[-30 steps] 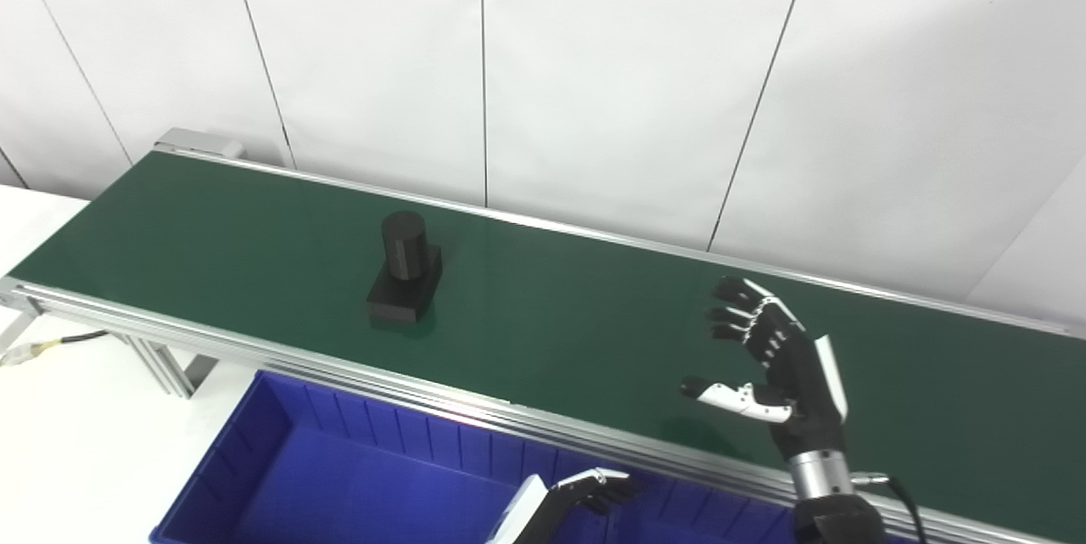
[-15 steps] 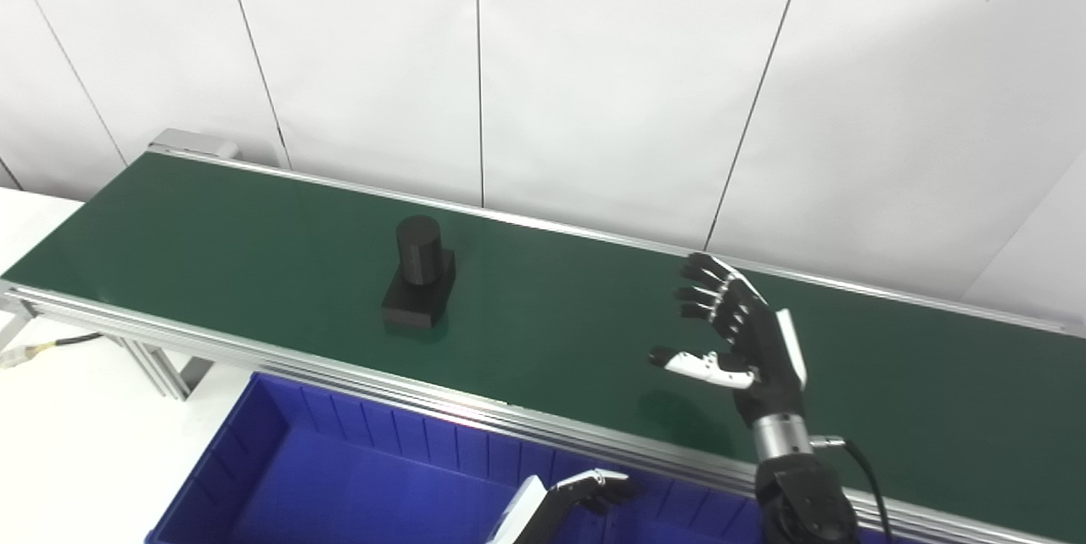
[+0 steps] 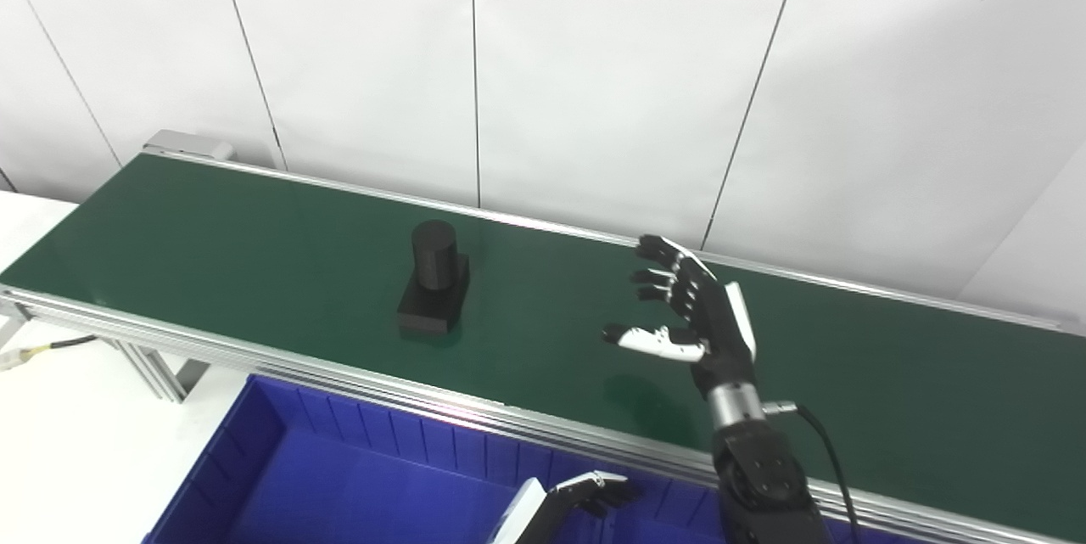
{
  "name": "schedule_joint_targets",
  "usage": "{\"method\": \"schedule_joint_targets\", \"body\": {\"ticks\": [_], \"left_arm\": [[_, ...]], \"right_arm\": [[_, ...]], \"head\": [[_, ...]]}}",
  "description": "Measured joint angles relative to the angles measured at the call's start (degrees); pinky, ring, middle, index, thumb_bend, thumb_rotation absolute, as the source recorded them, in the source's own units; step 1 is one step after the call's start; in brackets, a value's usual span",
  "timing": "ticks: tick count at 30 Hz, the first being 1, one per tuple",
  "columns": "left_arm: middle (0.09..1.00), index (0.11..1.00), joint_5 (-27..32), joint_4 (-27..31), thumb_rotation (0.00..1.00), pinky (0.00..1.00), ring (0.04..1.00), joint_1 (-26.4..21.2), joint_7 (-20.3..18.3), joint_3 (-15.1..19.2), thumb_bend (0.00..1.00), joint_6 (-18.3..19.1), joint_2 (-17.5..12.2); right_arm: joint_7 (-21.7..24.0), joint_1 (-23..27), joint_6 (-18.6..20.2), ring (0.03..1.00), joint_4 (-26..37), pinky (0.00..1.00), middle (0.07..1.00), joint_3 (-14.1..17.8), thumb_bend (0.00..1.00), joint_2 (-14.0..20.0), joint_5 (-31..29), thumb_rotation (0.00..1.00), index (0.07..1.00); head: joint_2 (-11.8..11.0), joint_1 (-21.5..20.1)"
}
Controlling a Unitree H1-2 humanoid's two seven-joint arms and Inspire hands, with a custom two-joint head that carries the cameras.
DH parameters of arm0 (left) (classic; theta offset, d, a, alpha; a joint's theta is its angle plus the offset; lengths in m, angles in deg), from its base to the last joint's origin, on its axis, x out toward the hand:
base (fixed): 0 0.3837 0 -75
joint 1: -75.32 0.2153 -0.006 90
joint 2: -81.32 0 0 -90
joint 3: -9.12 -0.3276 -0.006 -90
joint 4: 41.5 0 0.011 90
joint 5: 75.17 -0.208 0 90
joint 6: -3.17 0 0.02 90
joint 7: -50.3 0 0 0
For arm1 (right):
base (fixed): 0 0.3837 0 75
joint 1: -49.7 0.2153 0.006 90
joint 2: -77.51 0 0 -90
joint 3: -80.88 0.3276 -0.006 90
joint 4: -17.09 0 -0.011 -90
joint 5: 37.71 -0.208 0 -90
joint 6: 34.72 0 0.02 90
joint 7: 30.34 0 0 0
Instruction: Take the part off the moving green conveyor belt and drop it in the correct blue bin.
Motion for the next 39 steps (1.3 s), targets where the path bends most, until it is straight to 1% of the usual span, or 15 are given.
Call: {"method": "schedule_joint_targets", "body": {"ticks": [6, 10, 14, 20, 26, 33, 35, 39], "left_arm": [[0.738, 0.725, 0.0, -0.3, 0.1, 0.66, 0.716, 0.0, 0.0, -0.1, 0.97, 0.0, 0.2], [0.735, 0.724, 0.0, -0.3, 0.1, 0.65, 0.711, 0.0, 0.1, -0.1, 0.97, 0.0, 0.3], [0.735, 0.723, -0.1, -0.3, 0.11, 0.65, 0.709, 0.0, 0.2, -0.3, 0.98, 0.0, 0.4], [0.734, 0.722, -0.1, -0.3, 0.1, 0.64, 0.706, 0.0, 0.5, -0.3, 0.98, 0.0, 0.4], [0.736, 0.725, -0.7, -0.3, 0.1, 0.65, 0.709, -0.1, 0.6, -0.5, 0.98, 0.0, 0.4], [0.738, 0.726, -0.7, -0.4, 0.11, 0.66, 0.714, -0.1, 0.5, -0.5, 0.98, 0.0, 0.4], [0.737, 0.724, -0.7, -0.4, 0.1, 0.65, 0.711, -0.1, 0.5, -0.5, 0.98, 0.0, 0.4], [0.737, 0.724, -0.7, -0.4, 0.1, 0.65, 0.71, -0.1, 0.5, -0.7, 0.98, 0.0, 0.4]], "right_arm": [[-0.3, 2.9, 0.0, 0.694, -4.1, 0.63, 0.779, -0.3, 0.99, -1.3, -0.1, 0.13, 0.783], [-0.3, 4.4, 0.0, 0.688, -6.0, 0.63, 0.781, -0.5, 1.0, -1.8, -0.4, 0.16, 0.784], [-0.5, 6.3, 0.0, 0.687, -7.8, 0.63, 0.777, -0.7, 1.0, -1.9, -0.4, 0.16, 0.781], [-0.6, 7.3, 0.0, 0.691, -9.0, 0.63, 0.781, -0.9, 1.0, -2.0, -0.4, 0.16, 0.782], [-0.8, 7.5, 0.0, 0.693, -10.2, 0.63, 0.785, -1.0, 1.0, -2.0, -0.3, 0.17, 0.787], [-2.6, 8.8, 0.0, 0.685, -13.3, 0.61, 0.778, -1.2, 0.97, -1.9, 1.3, 0.14, 0.793], [-3.4, 9.3, 0.0, 0.683, -14.2, 0.6, 0.777, -1.3, 0.98, -1.7, 1.7, 0.15, 0.791], [-4.7, 11.5, 0.0, 0.688, -18.0, 0.6, 0.781, -1.5, 0.98, -1.1, 3.0, 0.14, 0.792]], "head": [[0.1, 0.7], [0.4, 1.0], [0.4, 1.1], [0.2, 1.1], [0.2, 1.1], [0.2, 1.0], [0.2, 0.7], [0.3, 0.5]]}}
